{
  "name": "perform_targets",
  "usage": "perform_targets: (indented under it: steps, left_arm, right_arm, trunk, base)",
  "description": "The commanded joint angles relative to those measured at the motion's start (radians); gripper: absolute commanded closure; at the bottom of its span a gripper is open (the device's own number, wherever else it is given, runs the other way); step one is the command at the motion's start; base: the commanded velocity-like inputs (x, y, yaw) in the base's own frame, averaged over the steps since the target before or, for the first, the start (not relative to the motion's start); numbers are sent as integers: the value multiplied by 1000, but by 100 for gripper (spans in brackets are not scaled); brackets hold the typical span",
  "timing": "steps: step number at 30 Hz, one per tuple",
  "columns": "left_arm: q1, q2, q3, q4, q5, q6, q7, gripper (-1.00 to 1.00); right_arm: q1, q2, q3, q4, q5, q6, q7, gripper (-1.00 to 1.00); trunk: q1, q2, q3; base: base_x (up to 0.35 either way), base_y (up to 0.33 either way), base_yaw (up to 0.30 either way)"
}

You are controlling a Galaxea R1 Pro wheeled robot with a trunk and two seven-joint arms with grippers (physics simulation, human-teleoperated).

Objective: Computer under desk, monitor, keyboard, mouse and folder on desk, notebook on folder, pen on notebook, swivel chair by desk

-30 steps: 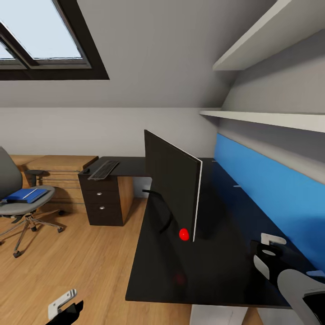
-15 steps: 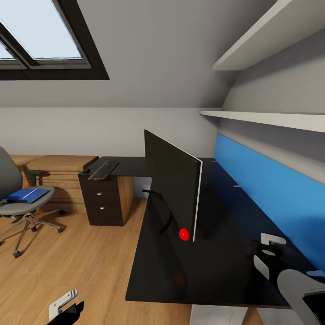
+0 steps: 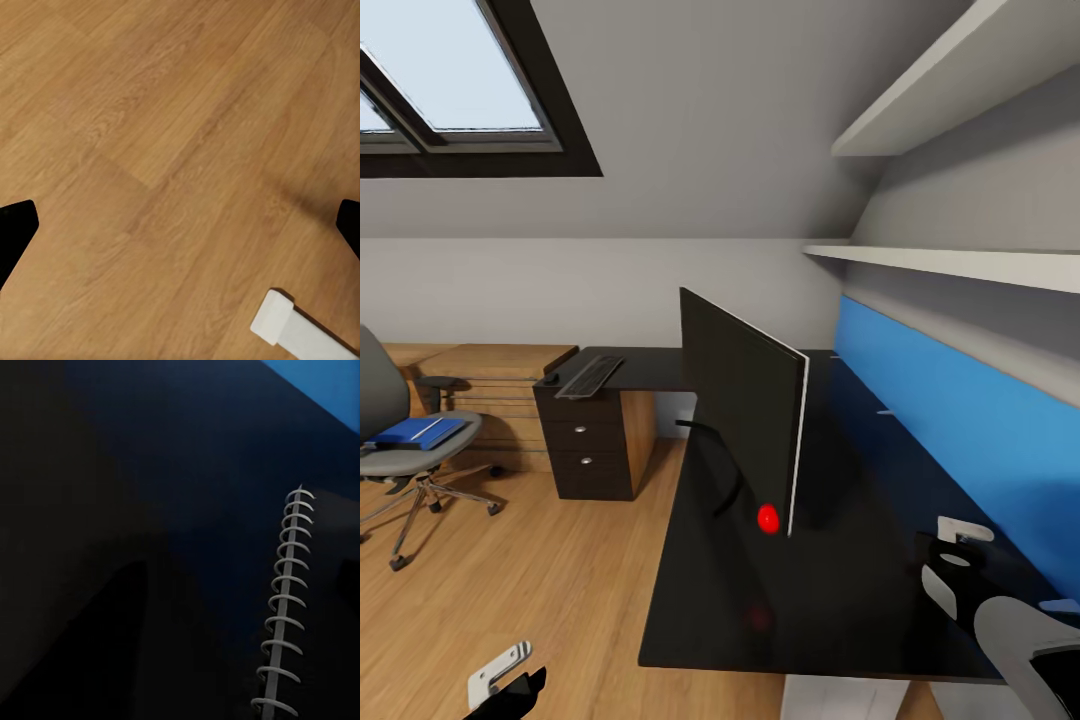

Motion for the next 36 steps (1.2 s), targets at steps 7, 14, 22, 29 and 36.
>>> perform_targets:
  steps: [7,14,22,29,36]
  left_arm:
    - [0,1,-5,-2,4,0,7,-100]
    - [-1,1,-5,-2,6,0,7,-100]
    - [-1,1,-6,-2,6,0,7,-100]
    - [0,1,-6,-1,6,0,7,-100]
    - [0,1,-6,0,6,1,8,-100]
  right_arm:
    - [0,1,0,39,-22,2,-2,-100]
    - [0,1,0,39,-22,2,-2,-100]
    - [0,1,0,39,-22,2,-2,-100]
    - [0,1,1,39,-21,2,-2,-100]
    - [0,2,2,39,-21,0,-1,-100]
  trunk:
    - [0,-1,-1]
    - [0,-1,-1]
    - [0,-1,-1]
    - [0,-1,-1]
    - [-11,20,8]
  base:
    - [-148,110,0]
    - [-154,28,0]
    - [-29,3,0]
    - [-3,0,0]
    - [0,0,0]
